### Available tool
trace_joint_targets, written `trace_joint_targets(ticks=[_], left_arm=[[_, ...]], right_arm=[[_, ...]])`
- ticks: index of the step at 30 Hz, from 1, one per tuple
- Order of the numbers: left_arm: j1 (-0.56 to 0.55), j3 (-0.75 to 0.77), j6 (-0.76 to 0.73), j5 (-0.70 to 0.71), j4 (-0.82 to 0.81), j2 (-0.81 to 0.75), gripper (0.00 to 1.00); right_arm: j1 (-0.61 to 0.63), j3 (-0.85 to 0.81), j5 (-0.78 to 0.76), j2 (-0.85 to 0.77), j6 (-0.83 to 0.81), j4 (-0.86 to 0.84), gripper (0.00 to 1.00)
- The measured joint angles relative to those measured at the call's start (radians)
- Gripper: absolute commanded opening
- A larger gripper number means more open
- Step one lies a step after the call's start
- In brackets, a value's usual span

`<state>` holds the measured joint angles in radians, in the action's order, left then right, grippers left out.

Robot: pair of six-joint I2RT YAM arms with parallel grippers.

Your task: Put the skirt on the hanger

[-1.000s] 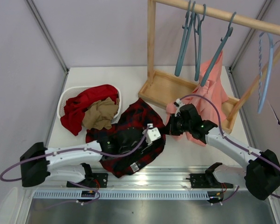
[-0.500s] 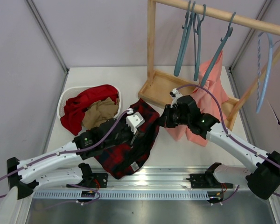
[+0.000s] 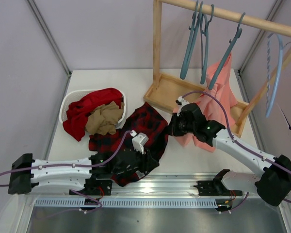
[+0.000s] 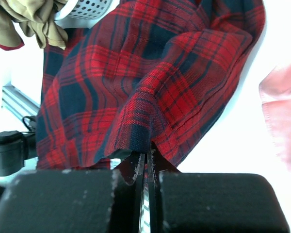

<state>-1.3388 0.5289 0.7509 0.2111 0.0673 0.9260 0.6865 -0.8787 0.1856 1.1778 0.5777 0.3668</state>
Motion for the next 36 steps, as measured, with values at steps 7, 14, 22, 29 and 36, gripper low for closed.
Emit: trace_joint_targets(ticks=[7, 14, 22, 29, 36], left_arm=[[-0.008, -0.132, 0.405, 0.196, -0.083, 0.047, 0.43], [-0.009, -0.198, 0.692, 0.343, -0.202, 0.141, 0.48], [0.002, -0.240, 0.829, 0.447, -0.354, 0.231, 0.58], [0.034, -0.241, 0.842, 0.467, -0.481, 0.342, 0.56], [0.055, -0.238, 0.846, 0.463, -0.605, 0.468, 0.54]], right_arm=[[0.007, 0.047, -0.050, -0.050, -0.009, -0.005, 0.00], [0.014, 0.081, -0.078, -0.123, -0.002, 0.001, 0.00], [0.019, 0.108, -0.091, -0.154, 0.000, -0.002, 0.00], [0.019, 0.118, -0.090, -0.153, 0.011, -0.011, 0.00], [0.020, 0.124, -0.090, -0.153, 0.014, -0.029, 0.00]])
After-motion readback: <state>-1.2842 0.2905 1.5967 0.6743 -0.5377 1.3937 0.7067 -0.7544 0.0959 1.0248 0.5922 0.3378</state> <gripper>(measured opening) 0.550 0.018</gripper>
